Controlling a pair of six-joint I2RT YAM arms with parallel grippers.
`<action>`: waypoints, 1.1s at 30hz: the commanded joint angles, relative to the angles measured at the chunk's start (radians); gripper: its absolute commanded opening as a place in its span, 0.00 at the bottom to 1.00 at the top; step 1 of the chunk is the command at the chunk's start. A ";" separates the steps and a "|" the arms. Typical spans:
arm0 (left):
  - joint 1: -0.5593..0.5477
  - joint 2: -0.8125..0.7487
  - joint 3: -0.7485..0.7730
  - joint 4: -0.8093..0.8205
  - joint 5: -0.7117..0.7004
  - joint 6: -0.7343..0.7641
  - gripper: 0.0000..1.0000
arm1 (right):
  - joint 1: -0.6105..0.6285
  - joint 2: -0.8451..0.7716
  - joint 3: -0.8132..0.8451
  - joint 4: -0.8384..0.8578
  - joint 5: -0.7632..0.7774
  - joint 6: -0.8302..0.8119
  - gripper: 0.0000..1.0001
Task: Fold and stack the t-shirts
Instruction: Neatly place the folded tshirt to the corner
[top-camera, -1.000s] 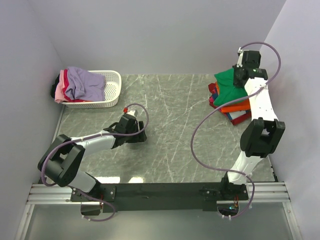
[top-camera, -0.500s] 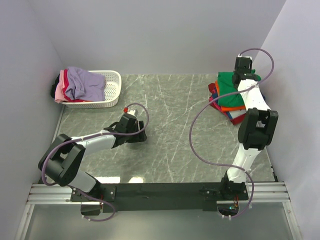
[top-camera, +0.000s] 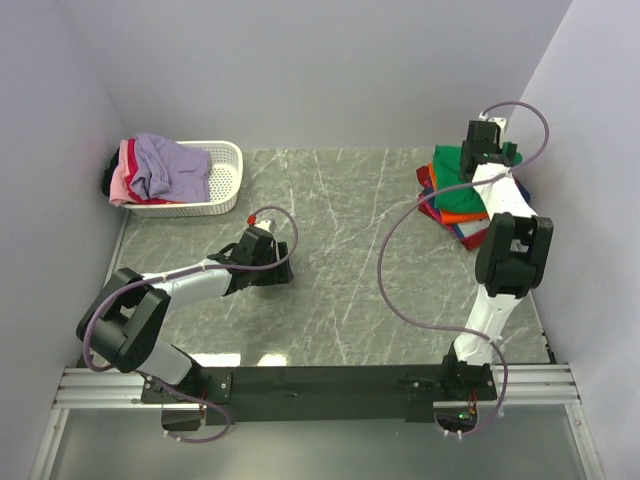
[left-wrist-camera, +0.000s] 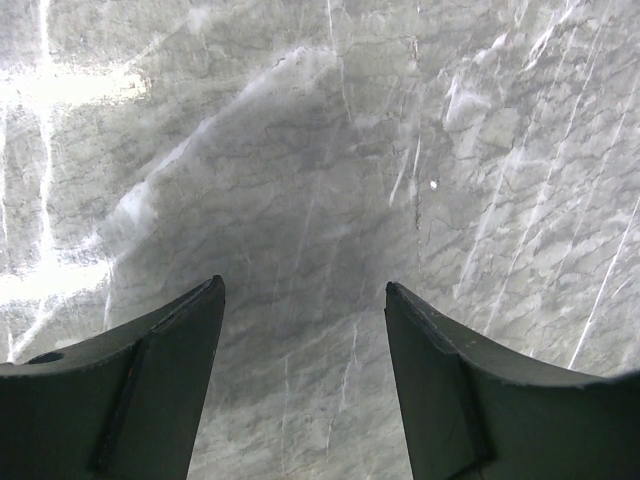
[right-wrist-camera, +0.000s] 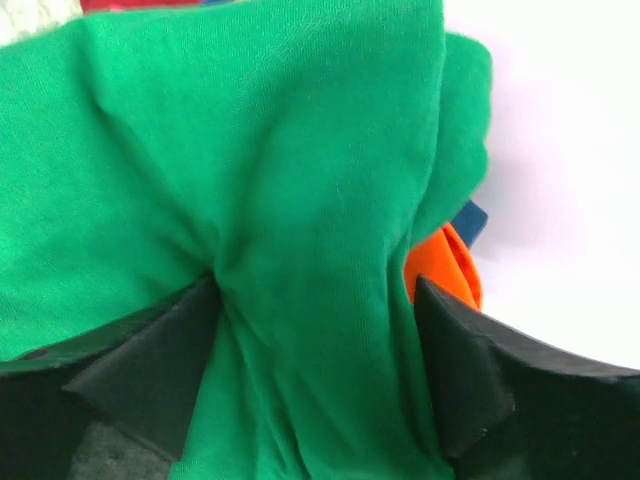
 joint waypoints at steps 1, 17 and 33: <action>0.004 -0.013 0.029 -0.034 -0.014 -0.002 0.72 | 0.004 -0.131 -0.060 0.093 -0.001 0.041 0.87; 0.006 -0.098 0.079 -0.060 -0.058 0.020 0.73 | 0.044 -0.484 -0.313 0.198 -0.096 0.125 0.92; 0.016 -0.309 0.081 -0.123 -0.133 0.038 0.75 | 0.285 -0.923 -0.729 0.044 -0.498 0.371 0.92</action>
